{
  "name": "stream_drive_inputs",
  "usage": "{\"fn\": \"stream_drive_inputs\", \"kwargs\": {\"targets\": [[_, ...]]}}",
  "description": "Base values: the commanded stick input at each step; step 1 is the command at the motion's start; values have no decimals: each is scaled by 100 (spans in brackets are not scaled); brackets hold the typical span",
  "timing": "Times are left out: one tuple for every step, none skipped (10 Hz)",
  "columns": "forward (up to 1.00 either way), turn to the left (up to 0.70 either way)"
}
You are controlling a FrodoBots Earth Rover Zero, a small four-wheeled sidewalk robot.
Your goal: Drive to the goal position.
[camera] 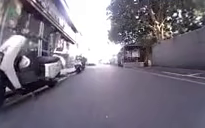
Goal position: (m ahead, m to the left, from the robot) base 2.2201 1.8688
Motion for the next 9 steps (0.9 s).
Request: {"fn": "stream_drive_inputs", "kwargs": {"targets": [[45,2],[45,9],[45,23],[59,20],[60,19],[45,20],[54,4],[70,0],[70,0]]}}
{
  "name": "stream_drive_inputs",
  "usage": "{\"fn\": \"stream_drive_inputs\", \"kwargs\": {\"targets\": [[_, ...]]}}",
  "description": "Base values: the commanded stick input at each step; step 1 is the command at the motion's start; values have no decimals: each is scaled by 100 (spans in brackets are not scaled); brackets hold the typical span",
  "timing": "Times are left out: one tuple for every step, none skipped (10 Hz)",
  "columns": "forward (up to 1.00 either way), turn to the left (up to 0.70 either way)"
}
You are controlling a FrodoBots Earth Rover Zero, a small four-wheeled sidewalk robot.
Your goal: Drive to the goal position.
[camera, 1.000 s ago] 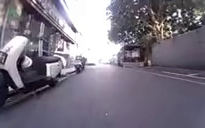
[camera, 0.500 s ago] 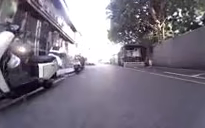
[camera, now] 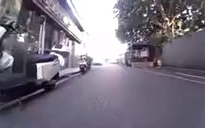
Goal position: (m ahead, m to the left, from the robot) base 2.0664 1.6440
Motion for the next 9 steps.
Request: {"fn": "stream_drive_inputs", "kwargs": {"targets": [[70,0],[70,0],[70,0],[70,0],[70,0],[70,0],[70,0],[70,0],[70,0]]}}
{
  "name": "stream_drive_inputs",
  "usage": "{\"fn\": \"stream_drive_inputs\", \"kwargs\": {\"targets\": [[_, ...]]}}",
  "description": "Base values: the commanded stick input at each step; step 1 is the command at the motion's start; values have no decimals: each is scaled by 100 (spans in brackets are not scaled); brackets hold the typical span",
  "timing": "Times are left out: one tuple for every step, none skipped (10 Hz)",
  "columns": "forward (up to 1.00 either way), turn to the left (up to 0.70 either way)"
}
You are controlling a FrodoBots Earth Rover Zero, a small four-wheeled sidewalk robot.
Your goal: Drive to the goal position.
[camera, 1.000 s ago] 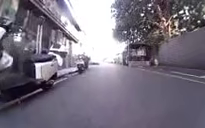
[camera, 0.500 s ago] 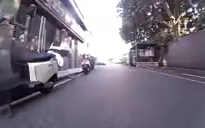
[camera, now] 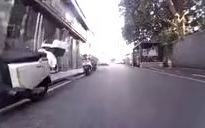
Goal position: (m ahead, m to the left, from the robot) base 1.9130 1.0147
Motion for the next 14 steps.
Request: {"fn": "stream_drive_inputs", "kwargs": {"targets": [[70,0],[70,1],[70,1],[70,1],[70,1],[70,1],[70,1],[70,1],[70,1],[70,1],[70,1],[70,2],[70,2],[70,2]]}}
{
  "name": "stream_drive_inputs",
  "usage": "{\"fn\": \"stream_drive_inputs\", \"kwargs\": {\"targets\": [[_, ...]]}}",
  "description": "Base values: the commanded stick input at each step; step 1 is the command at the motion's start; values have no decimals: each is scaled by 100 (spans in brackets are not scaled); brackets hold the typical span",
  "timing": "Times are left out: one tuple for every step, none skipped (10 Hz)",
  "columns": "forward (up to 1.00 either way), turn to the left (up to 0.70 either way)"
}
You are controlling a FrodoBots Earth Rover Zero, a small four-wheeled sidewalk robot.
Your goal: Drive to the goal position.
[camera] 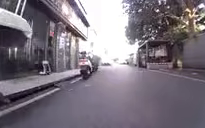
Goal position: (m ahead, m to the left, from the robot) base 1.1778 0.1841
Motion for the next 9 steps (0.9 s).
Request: {"fn": "stream_drive_inputs", "kwargs": {"targets": [[70,2],[70,2],[70,2],[49,3],[45,5],[45,27],[45,27],[45,27],[45,27]]}}
